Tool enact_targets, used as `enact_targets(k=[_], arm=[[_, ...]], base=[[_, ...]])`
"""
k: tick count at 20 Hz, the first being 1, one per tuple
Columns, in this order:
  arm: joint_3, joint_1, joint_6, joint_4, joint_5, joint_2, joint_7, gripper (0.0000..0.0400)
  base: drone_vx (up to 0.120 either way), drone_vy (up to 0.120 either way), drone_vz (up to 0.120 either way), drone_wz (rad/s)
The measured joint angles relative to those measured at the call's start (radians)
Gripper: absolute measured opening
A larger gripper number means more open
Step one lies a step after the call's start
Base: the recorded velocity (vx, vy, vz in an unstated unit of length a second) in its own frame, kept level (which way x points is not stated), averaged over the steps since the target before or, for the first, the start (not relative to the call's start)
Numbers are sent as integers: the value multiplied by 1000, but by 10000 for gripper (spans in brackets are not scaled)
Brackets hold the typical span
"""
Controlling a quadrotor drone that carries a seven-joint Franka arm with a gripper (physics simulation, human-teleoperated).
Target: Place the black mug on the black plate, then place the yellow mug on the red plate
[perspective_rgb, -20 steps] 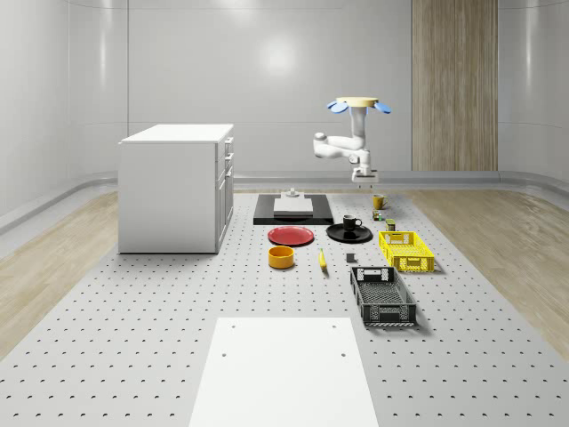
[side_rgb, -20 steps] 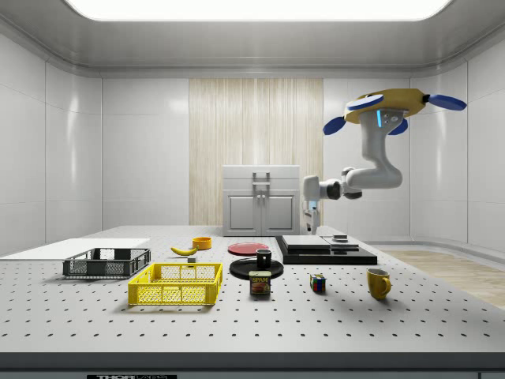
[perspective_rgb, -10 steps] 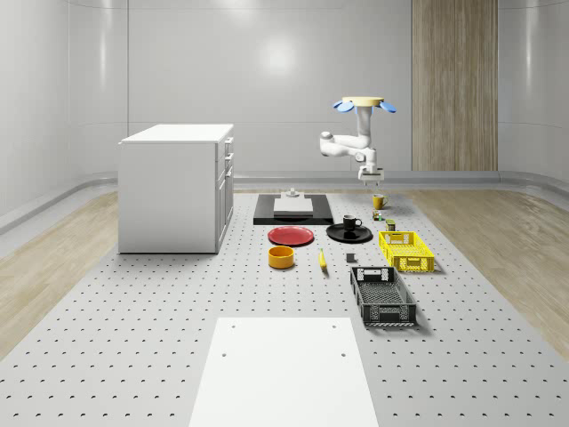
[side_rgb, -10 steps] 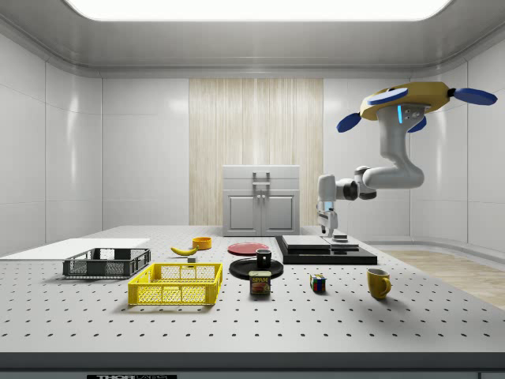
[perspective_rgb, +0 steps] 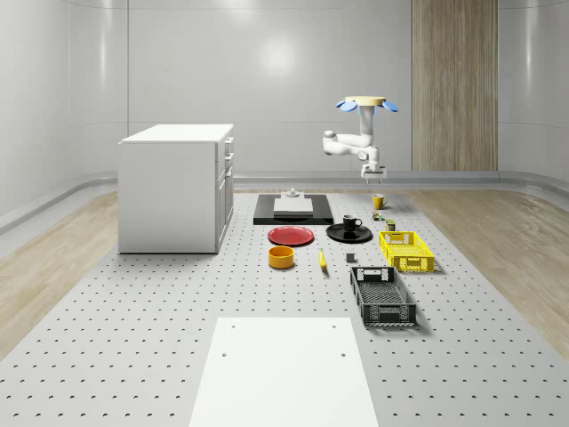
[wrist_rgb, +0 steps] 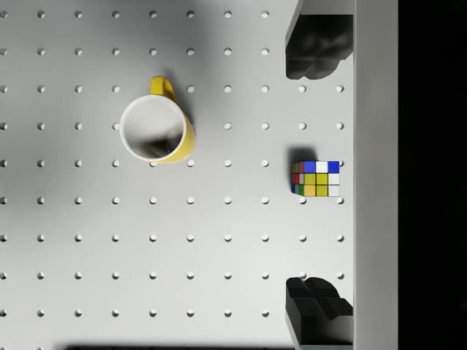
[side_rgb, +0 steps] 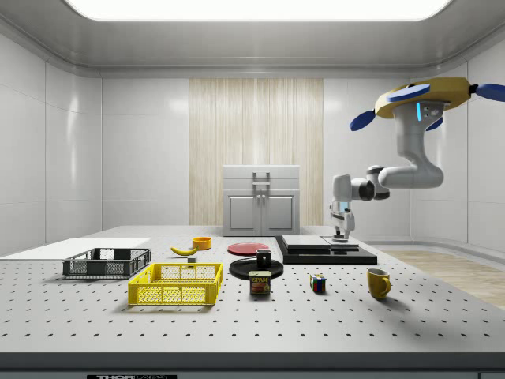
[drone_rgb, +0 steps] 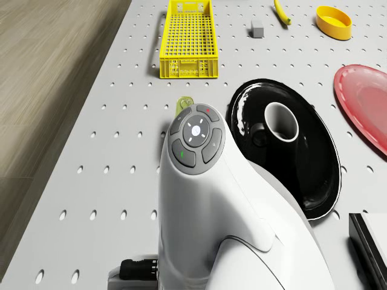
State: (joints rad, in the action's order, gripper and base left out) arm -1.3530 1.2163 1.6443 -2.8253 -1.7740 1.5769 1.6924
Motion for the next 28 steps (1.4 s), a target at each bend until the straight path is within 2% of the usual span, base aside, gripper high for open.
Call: enact_targets(k=[12,19,28], arm=[[0,0,0,0,0,0,0,400],[0,0,0,0,0,0,0,400],[0,0,0,0,0,0,0,400]], base=[[-120,7,-3,0],[-23,0,-120,0],[-120,0,-120,0]])
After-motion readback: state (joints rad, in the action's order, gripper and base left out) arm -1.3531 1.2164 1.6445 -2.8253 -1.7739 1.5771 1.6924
